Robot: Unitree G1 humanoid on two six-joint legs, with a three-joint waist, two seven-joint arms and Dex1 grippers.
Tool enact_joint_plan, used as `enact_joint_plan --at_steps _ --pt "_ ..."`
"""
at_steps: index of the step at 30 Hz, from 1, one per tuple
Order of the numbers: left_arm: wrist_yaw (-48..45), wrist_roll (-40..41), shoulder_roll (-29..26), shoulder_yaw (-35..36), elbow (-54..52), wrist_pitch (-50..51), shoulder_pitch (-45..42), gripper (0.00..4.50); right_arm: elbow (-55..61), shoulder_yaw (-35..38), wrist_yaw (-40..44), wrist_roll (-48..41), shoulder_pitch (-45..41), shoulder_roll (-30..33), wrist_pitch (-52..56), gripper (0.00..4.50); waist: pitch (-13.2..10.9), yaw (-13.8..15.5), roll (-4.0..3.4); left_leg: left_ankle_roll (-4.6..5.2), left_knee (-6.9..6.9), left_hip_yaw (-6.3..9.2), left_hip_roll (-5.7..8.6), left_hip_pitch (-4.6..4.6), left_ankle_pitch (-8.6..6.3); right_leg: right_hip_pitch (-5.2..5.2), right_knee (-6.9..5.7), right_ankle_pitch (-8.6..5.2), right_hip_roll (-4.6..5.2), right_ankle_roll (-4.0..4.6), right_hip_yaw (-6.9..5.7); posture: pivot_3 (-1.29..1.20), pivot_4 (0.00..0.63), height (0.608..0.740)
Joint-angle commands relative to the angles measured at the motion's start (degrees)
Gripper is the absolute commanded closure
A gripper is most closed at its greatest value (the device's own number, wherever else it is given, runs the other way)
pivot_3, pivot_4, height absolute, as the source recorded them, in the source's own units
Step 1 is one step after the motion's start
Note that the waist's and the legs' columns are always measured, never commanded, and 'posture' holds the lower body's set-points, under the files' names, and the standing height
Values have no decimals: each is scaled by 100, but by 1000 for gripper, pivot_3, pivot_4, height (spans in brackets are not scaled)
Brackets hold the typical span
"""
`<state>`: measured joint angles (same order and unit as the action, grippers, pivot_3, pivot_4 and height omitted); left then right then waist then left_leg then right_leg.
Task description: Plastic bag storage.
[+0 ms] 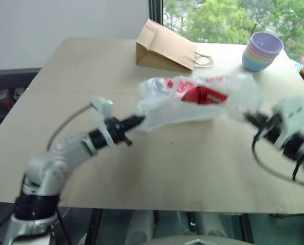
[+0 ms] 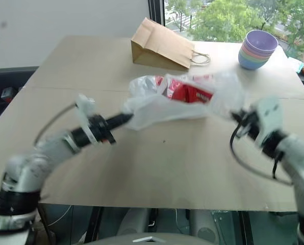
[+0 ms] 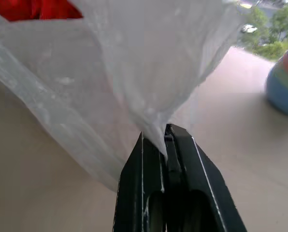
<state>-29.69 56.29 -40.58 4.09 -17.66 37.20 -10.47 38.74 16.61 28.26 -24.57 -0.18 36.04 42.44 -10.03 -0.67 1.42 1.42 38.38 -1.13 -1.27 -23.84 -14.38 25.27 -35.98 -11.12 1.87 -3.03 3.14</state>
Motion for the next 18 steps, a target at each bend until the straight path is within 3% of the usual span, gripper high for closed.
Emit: enact_joint_plan --at_steps 1,7,8,13,18 --pt "-479 -633 105 133 -321 -704 283 3206 256 -36 190 315 619 -76 -927 2696 0 -10 -1 -1 9 -2 -1 6 2 -6 -1 -3 0 -6 1 0 150 740" --pt "-1088 -1365 -152 1093 -460 -1444 1730 513 547 1281 1092 -627 2454 -292 -1285 0 14 -17 -6 13 10 -15 -24 39 15 -33 -3 -6 3 -20 8 0 150 740" --pt "-1166 -1454 -159 1208 -439 -1529 1917 18 558 1460 1213 -714 2715 -323 -1362 0 14 -10 -7 13 1 -14 -25 42 14 -33 0 -7 4 -19 6 0 150 740" --pt "-1547 -1728 -126 1602 -249 -1800 2540 18 55 1971 1568 -633 3259 -356 -1932 0 20 -11 -1 13 3 -14 -27 39 14 -33 5 -8 9 -20 3 0 150 740" --pt "-1759 -1841 -151 1631 -147 -1874 2387 18 -822 1900 2061 -171 3307 -24 -2618 0 28 -12 11 11 3 -5 -36 54 12 -40 7 -9 22 -20 3 0 150 740"
